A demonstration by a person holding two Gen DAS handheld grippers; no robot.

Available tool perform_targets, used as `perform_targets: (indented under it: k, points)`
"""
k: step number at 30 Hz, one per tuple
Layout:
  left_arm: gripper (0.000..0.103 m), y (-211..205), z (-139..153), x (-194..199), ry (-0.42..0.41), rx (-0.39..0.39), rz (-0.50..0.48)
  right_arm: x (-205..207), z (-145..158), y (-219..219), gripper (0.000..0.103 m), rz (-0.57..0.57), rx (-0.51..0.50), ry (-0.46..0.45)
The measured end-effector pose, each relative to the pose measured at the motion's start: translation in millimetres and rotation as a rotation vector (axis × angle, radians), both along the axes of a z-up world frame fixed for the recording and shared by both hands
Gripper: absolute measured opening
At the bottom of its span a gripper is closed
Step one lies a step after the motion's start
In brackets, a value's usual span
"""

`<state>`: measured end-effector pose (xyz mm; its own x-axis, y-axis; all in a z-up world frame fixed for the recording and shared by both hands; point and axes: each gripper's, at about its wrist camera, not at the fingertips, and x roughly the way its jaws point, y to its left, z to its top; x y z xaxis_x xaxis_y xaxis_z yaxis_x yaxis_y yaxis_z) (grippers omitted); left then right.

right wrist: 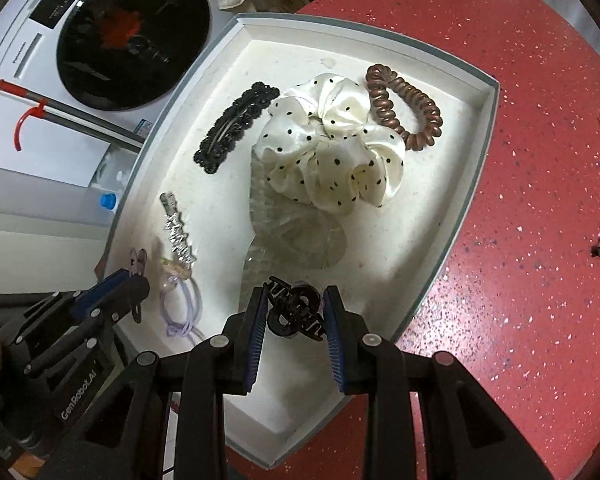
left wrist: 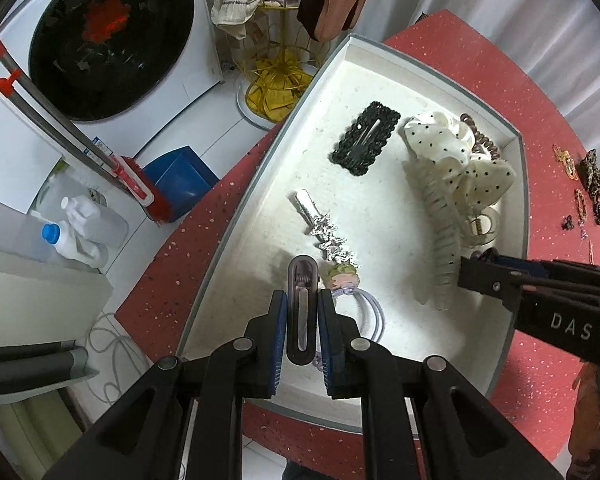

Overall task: Organize jewelry
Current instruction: 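Carry the black claw clip and grey snap clip over the white tray, then open both tools to release the clips into the tray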

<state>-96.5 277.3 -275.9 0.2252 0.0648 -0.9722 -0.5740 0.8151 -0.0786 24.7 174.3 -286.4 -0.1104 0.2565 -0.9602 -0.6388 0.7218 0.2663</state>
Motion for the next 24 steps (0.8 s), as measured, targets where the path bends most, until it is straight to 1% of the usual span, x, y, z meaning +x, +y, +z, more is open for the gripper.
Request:
perform_targets:
  k: [9,14,16,24]
  points:
    - [0.017,-2.0,-10.4,1.5,0.032,-0.004,-0.022,-4.6,-6.7,8.7,0.031,0.007,-0.026,-0.004]
    - [0.017,-3.4,-10.5,2.0,0.048,0.030,-0.028,-3.8,-7.1,9.2,0.031,0.006,-0.029,0.001]
    - [0.017,-4.0,-10.0,2.6,0.051,0.031,-0.026,-4.1,-6.6,9.3,0.032,0.007,-0.030,0.002]
    - [0.017,-2.6,-6.7,3.0,0.057,0.046,-0.022,-5.0,-3.2,9.1,0.042,0.007,-0.025,0.012]
